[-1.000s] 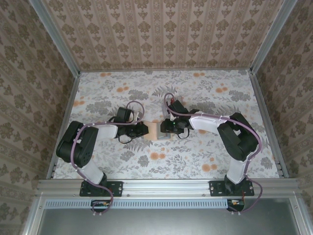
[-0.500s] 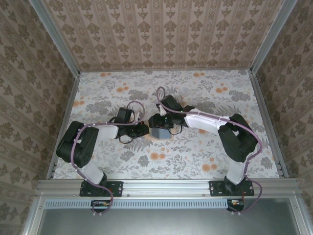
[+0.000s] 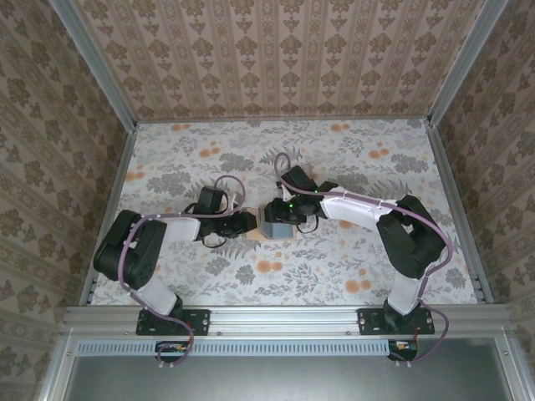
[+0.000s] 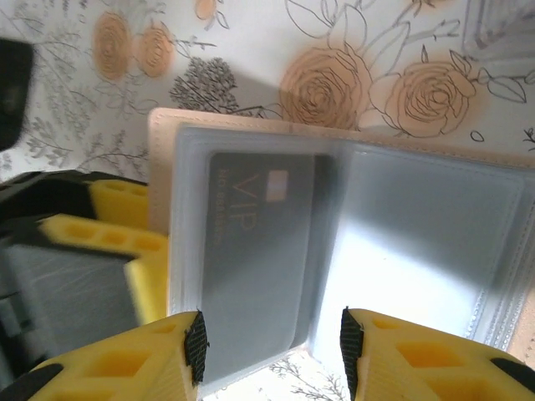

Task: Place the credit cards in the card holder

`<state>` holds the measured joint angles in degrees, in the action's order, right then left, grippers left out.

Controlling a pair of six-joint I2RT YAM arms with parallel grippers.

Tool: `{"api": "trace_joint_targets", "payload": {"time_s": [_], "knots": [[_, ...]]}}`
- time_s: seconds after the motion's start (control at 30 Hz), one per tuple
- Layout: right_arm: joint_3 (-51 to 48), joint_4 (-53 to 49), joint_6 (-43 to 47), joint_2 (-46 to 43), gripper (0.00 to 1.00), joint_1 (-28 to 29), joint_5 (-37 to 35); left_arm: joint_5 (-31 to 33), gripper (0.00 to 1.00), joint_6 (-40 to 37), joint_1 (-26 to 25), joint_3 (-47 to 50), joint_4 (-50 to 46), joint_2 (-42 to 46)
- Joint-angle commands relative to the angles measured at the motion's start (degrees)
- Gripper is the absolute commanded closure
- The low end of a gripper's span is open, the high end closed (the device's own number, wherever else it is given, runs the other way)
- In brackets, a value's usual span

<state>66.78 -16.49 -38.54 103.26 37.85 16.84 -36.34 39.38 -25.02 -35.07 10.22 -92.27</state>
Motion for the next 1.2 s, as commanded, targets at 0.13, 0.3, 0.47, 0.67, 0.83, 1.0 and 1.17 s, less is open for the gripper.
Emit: {"api": "trace_joint_targets", "payload": {"time_s": [0.13, 0.3, 0.47, 0.67, 0.83, 1.0, 1.17], "knots": [[-1.0, -1.4, 1.8, 2.3, 0.52, -0.3, -3.5, 6.3, 0.49, -4.2, 1.0, -0.4, -12.6, 9.7], [-1.9, -2.8, 2.5, 0.2, 0.52, -0.8, -4.7, 10.0, 0.48, -7.0, 3.4, -1.4, -20.1, 15.9], [-3.2, -4.2, 3.0, -2.1, 0.52, -1.0, -5.8, 9.4, 0.49, -8.3, 3.9, -4.4, -21.0, 15.4], [-5.1, -4.9, 3.1, -4.4, 0.52, -1.8, -6.8, 6.0, 0.51, -9.3, 3.7, -9.3, -20.0, 8.6], [-4.3, -4.5, 4.0, -7.9, 0.52, -4.8, -5.5, 5.4, 0.51, -10.1, 3.7, -13.1, -20.5, 6.4], [2.5, -7.8, 8.0, -6.7, 0.51, -11.0, -6.5, 4.8, 0.51, -9.5, 3.5, -19.1, -21.0, 2.9], [10.5, -12.1, 11.9, -2.5, 0.51, -15.3, -8.9, 3.9, 0.50, -8.1, 2.4, -24.9, -20.8, -1.9]]}}
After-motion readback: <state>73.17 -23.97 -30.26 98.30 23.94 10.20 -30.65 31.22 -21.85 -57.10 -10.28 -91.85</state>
